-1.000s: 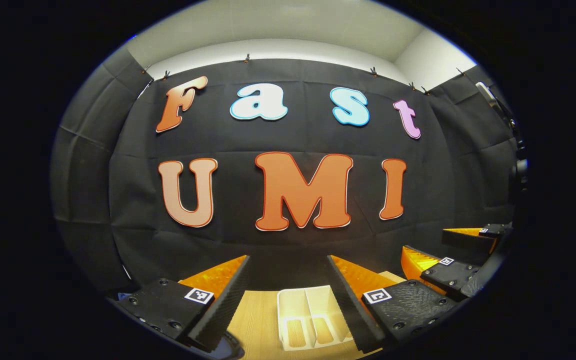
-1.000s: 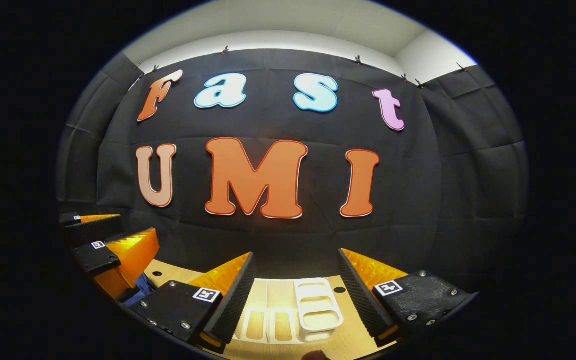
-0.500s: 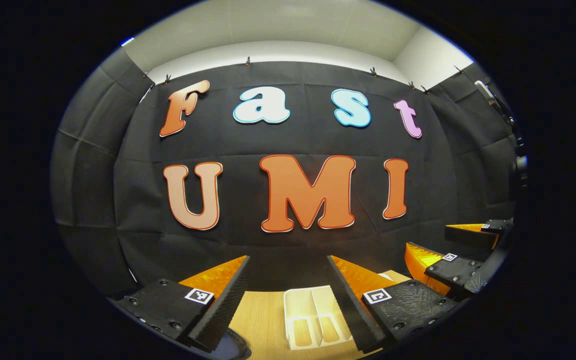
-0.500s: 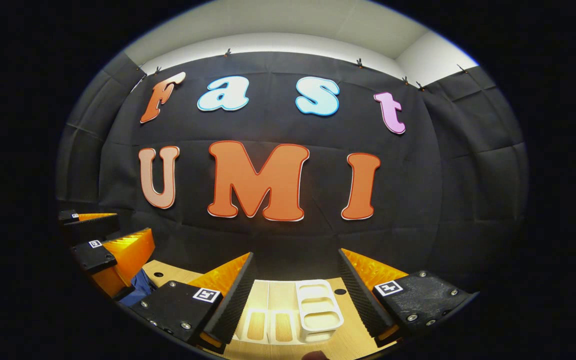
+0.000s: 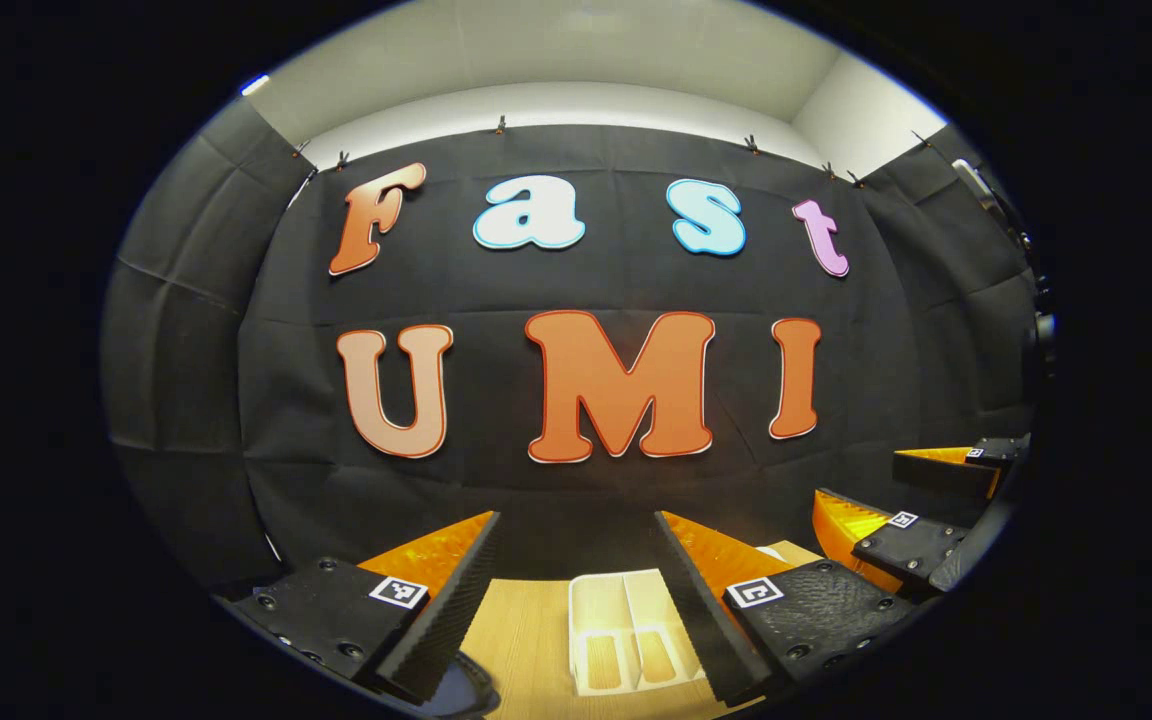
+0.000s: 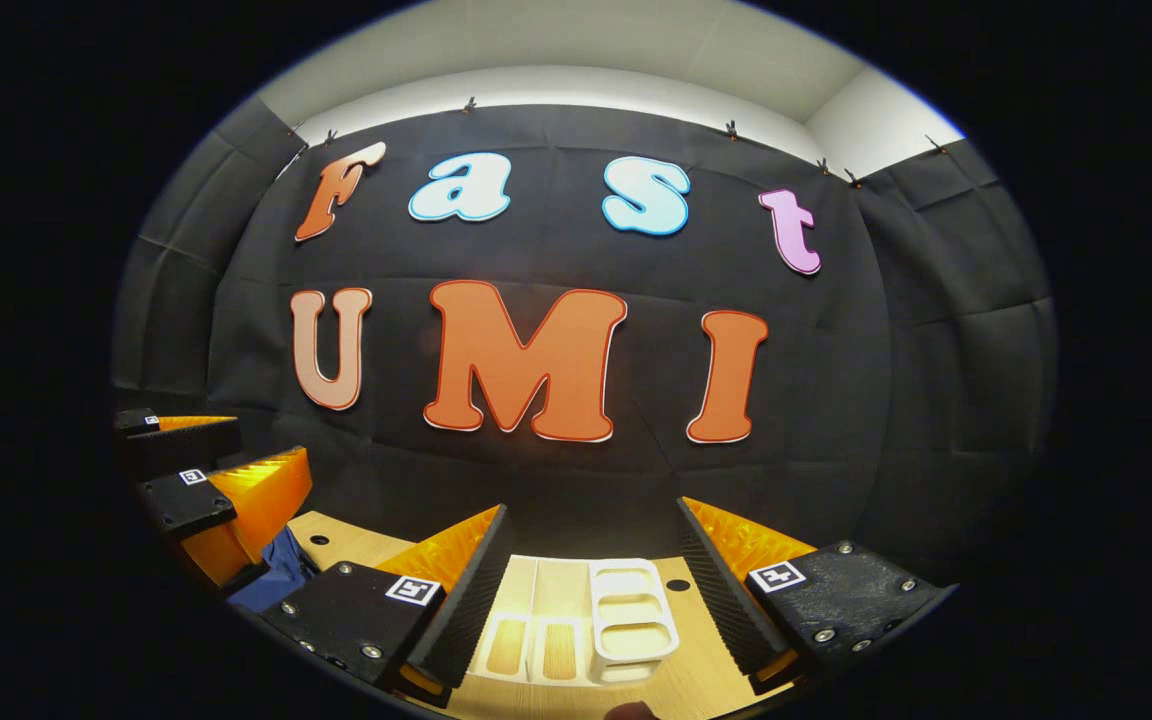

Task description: Open the schoolbag, grab two books from the bookshelf and put them into the schoolbag.

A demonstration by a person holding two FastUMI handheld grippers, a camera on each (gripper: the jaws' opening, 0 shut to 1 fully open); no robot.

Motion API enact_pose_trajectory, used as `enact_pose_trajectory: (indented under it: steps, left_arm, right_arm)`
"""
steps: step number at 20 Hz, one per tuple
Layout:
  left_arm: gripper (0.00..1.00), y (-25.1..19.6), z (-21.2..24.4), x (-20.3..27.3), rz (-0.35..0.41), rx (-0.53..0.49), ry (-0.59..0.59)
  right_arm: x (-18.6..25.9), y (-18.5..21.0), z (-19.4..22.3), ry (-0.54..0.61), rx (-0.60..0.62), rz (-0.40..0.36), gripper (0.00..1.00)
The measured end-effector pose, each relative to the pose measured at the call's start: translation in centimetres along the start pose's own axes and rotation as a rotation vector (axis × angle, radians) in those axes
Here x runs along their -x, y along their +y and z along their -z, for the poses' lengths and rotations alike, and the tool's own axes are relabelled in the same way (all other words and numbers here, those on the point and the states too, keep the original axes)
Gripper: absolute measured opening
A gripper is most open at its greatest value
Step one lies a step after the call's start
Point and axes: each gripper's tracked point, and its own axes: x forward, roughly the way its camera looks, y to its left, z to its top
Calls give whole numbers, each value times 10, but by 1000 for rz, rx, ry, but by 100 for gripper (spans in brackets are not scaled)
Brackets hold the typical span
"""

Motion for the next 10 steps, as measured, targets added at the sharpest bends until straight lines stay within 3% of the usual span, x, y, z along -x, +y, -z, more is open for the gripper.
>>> enact_pose_trajectory:
  steps: [10]
  left_arm:
    - [93,-38,16,8,-1,19,33]
  right_arm:
    - [9,-31,5,-16,13,3,96]
